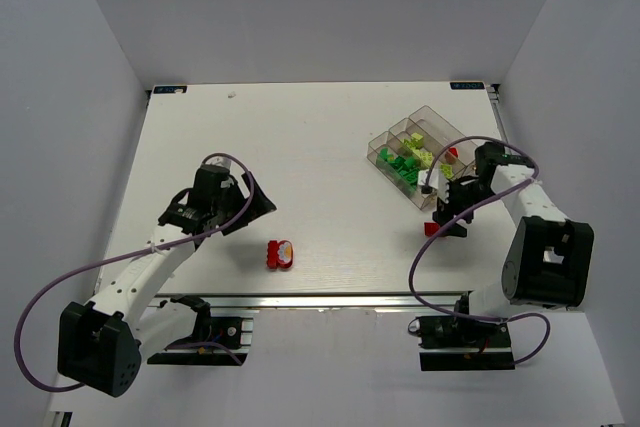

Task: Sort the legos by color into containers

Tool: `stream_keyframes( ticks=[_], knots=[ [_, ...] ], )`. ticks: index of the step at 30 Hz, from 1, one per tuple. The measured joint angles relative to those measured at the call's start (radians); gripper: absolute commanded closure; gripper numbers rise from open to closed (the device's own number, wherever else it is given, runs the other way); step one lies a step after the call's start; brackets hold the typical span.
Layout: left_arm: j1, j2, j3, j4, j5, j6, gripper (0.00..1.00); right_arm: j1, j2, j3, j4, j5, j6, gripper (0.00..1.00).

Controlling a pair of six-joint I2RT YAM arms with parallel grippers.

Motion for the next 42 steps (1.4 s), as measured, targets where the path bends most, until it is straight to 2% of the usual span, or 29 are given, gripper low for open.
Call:
stream_keyframes(
  ticks=[13, 26, 32, 33, 36, 42],
  knots=[
    [0.0, -0.005, -0.013, -0.001, 0.0, 0.0, 0.03, 0.121, 0.055, -0.066, 0.248, 0.145, 0.1, 0.22],
    [0.0, -0.01, -0.032, -0.001, 0.0, -0.001, 0.03, 0.154, 0.059, -0.14, 0.28, 0.178, 0.094, 0.3],
    [0.0, -0.01, -0.032, 0.0, 0.0, -0.011, 0.03, 0.161, 0.068, -0.154, 0.31, 0.203, 0.102, 0.44],
    [0.0, -0.01, -0.032, 0.0, 0.0, -0.013, 0.03, 0.162, 0.07, -0.154, 0.317, 0.205, 0.105, 0.52],
    [0.0, -0.009, -0.032, 0.0, 0.0, -0.022, 0.04, 0.162, 0.072, -0.154, 0.327, 0.211, 0.104, 0.64],
    [0.0, -0.006, -0.044, 0.011, 0.004, -0.038, 0.05, 0.161, 0.047, -0.154, 0.251, 0.172, 0.032, 0.7]
  ],
)
